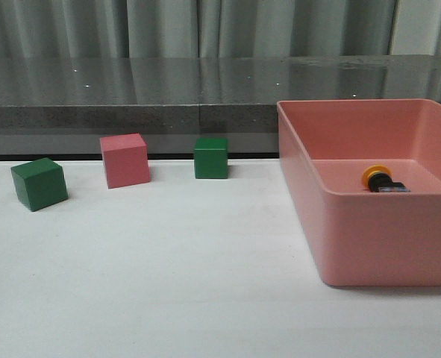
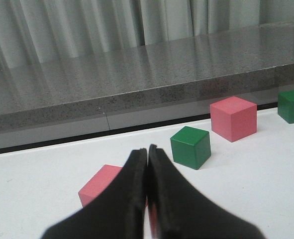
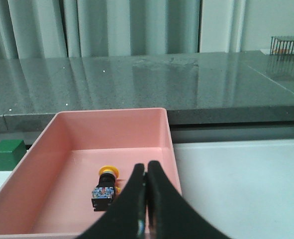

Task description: Place and stand button with both arms

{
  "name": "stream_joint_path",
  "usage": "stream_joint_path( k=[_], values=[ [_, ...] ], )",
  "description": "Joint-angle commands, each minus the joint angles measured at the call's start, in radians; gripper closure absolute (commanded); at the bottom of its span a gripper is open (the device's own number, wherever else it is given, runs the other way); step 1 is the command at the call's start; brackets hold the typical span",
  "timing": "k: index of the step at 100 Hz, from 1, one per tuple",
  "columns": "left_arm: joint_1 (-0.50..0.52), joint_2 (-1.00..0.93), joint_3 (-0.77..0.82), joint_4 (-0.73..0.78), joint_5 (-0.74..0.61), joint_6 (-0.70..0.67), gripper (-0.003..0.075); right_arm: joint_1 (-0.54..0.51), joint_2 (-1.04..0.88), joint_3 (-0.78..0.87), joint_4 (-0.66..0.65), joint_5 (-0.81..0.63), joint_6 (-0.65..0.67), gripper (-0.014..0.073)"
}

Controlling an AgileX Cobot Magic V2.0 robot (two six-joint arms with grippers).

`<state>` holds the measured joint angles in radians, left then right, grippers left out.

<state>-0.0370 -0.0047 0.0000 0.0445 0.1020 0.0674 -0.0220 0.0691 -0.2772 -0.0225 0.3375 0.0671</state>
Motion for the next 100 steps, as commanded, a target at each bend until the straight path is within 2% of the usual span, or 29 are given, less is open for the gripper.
stream_joint_path(
  k=[1,14,24,56,63,67,82,87,92,100],
  values=[
    [-0.008,-0.032,0.03,-0.01,-0.083,-0.013,0.0739,-0.005,0.097,-0.154,0.003,0.11,-0.003,0.0651],
    [-0.008,-0.032,0.03,-0.01,-0.083,-0.013,0.0739,-0.004,0.235,-0.334,0.005,0.357,-0.003,0.0651],
    [-0.008,-0.032,0.03,-0.01,-0.083,-0.013,0.0739,-0.004,0.337,-0.421,0.005,0.444,-0.003,0.0651],
    [-0.008,-0.032,0.03,-0.01,-0.083,-0.013,0.0739,-0.003,0.489,-0.449,0.048,0.38,-0.003,0.0626],
    [-0.008,-0.032,0.03,-0.01,-0.083,-0.013,0.0739,-0.003,0.504,-0.449,0.054,0.364,-0.003,0.0558],
    [-0.008,-0.032,0.03,-0.01,-0.083,-0.013,0.0739,-0.003,0.507,-0.449,0.057,0.352,-0.004,0.0491],
    [-0.008,-0.032,0.03,-0.01,-0.083,-0.013,0.0739,-0.003,0.51,-0.449,0.085,0.266,-0.007,0.0155],
    [-0.008,-0.032,0.03,-0.01,-0.083,-0.013,0.0739,-0.003,0.514,-0.449,0.095,0.241,-0.023,0.0081],
    [-0.008,-0.032,0.03,-0.01,-0.083,-0.013,0.0739,-0.002,0.524,-0.449,0.109,0.227,-0.052,0.0057],
    [-0.008,-0.032,0.03,-0.01,-0.083,-0.013,0.0739,-0.002,0.556,-0.456,0.15,0.218,-0.092,0.0074]
  ],
)
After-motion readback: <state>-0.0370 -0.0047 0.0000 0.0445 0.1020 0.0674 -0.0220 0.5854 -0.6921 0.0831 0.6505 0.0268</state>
